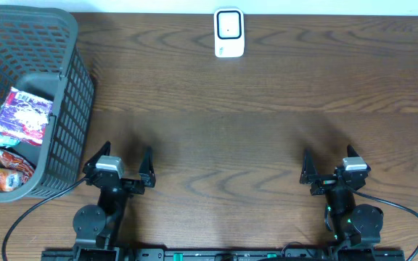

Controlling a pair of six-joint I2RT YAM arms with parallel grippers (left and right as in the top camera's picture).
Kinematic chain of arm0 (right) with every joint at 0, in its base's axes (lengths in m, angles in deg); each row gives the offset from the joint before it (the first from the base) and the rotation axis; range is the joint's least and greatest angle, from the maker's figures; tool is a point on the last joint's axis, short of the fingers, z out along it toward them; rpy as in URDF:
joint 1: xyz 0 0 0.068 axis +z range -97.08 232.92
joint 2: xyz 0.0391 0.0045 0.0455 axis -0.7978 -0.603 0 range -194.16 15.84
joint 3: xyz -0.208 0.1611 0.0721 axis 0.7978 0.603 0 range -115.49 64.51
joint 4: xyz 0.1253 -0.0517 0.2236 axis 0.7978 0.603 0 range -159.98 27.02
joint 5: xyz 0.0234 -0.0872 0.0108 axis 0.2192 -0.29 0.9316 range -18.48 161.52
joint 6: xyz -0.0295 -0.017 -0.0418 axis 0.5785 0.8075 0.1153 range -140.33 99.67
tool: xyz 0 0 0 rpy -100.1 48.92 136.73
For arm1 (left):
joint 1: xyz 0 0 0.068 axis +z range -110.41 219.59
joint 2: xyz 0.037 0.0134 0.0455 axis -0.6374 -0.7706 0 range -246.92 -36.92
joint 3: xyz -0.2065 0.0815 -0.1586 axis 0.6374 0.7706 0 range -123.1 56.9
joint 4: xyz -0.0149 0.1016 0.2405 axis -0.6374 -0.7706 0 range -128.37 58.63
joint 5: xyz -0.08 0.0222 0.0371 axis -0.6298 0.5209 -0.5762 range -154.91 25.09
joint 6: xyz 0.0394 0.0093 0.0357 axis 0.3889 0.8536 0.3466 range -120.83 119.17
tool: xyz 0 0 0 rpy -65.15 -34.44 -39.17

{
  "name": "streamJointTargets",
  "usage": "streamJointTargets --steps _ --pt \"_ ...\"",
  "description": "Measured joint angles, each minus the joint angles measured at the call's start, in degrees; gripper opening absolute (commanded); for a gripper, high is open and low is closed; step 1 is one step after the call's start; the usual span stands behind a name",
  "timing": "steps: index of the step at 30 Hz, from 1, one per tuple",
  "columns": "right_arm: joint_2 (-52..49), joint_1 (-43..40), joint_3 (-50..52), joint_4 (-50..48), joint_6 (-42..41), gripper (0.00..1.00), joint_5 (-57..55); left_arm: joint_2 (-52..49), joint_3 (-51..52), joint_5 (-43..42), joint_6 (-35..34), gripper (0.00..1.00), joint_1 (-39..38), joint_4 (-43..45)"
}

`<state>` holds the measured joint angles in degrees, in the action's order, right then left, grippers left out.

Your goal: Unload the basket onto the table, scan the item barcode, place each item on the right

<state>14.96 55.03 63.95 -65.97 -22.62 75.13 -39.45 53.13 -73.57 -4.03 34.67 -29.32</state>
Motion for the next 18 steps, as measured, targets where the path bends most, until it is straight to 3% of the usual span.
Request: streamJointTargets --steps 12,18 --pt "0.0 0.0 0.0 0.0 0.0 0.99 0.0 0.0 0.5 -0.4 0.0 0.98 0.0 11.8" --pt "0.0 0.0 0.0 0.0 0.0 0.99 0.0 0.3 2.2 -0.4 0.0 0.98 0.0 13.6"
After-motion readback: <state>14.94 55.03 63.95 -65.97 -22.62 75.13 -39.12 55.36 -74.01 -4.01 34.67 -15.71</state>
